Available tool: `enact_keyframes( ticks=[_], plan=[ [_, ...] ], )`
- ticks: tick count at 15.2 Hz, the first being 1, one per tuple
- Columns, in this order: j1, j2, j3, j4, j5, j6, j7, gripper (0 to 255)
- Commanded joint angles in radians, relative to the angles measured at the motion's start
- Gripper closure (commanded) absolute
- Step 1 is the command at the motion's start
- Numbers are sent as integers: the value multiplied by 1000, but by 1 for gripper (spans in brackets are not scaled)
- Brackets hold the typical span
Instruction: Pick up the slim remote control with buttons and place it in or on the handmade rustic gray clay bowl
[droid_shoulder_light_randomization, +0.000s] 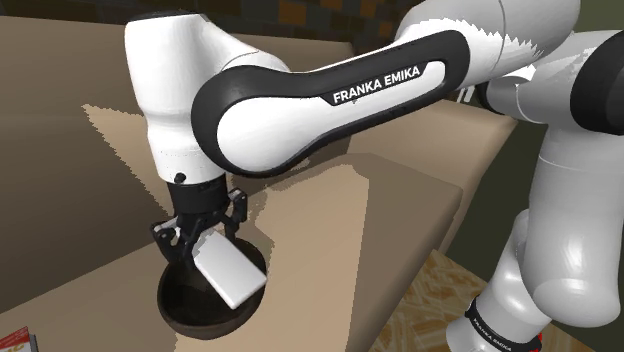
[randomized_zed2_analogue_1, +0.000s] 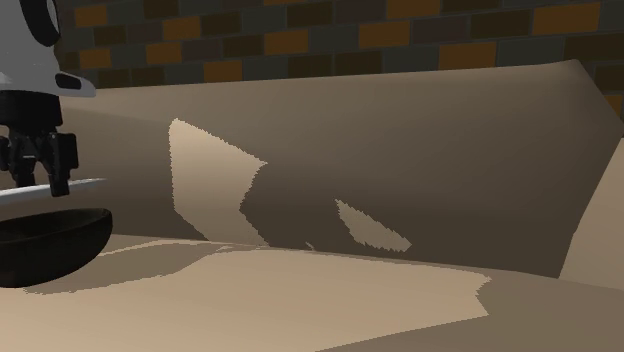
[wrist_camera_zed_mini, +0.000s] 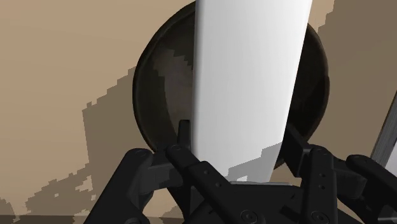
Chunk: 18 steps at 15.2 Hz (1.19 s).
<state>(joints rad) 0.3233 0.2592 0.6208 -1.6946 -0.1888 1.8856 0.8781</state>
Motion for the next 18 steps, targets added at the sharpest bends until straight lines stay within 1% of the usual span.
enact_keyframes(
  ticks=[1,3,10,11,16,18],
  plan=[
    [-1,3,-1,-21,-3,25,3,255],
    [-1,9,-3,-38,-8,46,6,255],
    [-1,9,-3,-38,-8,46,6,255],
    [-1,9,-3,-38,-8,46,6,0],
    [-1,9,-3,-38,-8,46,6,0],
    [1,-4,2,14,3,-16,-2,0]
  ],
)
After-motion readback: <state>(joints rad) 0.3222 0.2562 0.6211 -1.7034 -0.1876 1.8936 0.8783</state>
